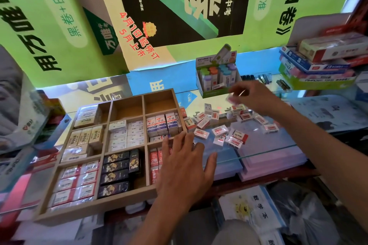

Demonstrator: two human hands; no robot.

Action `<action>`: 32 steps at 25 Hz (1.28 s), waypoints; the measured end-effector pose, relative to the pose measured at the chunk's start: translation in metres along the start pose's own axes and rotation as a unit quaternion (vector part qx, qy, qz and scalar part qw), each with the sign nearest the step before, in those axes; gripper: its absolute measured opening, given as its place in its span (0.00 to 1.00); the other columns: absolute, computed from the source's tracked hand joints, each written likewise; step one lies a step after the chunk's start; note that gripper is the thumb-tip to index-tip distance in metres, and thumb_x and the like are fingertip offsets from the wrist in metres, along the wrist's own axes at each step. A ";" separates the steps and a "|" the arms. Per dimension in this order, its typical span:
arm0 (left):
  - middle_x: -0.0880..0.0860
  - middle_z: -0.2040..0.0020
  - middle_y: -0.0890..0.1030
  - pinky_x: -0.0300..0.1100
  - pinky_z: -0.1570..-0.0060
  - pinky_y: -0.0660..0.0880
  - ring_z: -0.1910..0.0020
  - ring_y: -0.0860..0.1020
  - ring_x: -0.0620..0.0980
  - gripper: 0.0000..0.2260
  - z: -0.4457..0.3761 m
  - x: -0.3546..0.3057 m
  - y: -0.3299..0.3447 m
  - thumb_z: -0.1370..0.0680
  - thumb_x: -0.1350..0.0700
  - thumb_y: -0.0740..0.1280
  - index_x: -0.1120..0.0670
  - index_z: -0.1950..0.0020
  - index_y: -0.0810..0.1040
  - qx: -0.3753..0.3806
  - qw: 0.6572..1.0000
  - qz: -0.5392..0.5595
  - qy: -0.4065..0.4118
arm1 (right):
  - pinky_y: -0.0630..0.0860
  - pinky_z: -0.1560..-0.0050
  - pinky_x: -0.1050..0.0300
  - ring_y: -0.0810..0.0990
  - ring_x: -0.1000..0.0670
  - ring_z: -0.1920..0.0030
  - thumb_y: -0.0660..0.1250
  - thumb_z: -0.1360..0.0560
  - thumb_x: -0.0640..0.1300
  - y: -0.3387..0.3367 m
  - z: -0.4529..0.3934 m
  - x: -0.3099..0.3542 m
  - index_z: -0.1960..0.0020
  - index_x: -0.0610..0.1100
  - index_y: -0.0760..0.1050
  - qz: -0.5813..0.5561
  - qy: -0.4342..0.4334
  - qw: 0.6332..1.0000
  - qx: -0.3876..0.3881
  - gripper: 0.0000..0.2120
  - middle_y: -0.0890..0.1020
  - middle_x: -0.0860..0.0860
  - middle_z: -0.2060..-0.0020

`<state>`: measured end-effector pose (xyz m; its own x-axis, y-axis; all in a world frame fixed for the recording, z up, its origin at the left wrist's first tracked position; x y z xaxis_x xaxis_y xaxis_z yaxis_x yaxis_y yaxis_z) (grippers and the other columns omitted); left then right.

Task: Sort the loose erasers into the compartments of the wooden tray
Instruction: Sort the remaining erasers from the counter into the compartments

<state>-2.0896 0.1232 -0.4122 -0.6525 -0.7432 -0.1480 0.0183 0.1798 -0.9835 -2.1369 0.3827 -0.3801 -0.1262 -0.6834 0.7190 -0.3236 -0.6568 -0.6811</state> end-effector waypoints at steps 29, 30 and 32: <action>0.48 0.54 0.83 0.36 0.62 0.77 0.57 0.82 0.44 0.03 0.015 0.053 -0.033 0.18 0.52 0.62 0.45 0.46 0.75 -0.288 0.751 0.537 -0.255 | 0.80 0.59 0.55 0.81 0.55 0.63 0.67 0.30 0.31 0.102 0.082 0.121 0.59 0.43 0.82 -0.231 -0.090 0.968 0.045 0.09 0.85 0.48 0.62; 0.48 0.55 0.83 0.36 0.64 0.77 0.59 0.83 0.43 0.03 0.018 0.058 -0.035 0.18 0.52 0.62 0.46 0.46 0.75 -0.281 0.739 0.555 -0.260 | 0.78 0.61 0.56 0.80 0.57 0.65 0.65 0.30 0.30 0.098 0.069 0.113 0.58 0.44 0.81 -0.227 -0.054 0.972 0.004 0.11 0.85 0.48 0.61; 0.47 0.55 0.83 0.36 0.66 0.77 0.60 0.82 0.39 0.05 0.025 0.070 -0.044 0.17 0.50 0.61 0.45 0.43 0.75 -0.267 0.765 0.532 -0.247 | 0.75 0.58 0.55 0.79 0.54 0.59 0.65 0.29 0.31 0.093 0.037 0.094 0.50 0.48 0.79 -0.062 -0.030 0.997 -0.033 0.14 0.83 0.51 0.50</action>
<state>-2.1171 0.0469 -0.3822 -0.1150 -0.1234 -0.9857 -0.0584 0.9914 -0.1173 -2.1440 0.2456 -0.3807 -0.0260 -0.6175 0.7861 -0.3938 -0.7165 -0.5758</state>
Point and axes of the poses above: each hand's wrist, its own z-axis away from the middle knuckle, its own y-axis out of the palm, x = y × z, the point moved 5 cm from there along -z, towards the middle knuckle
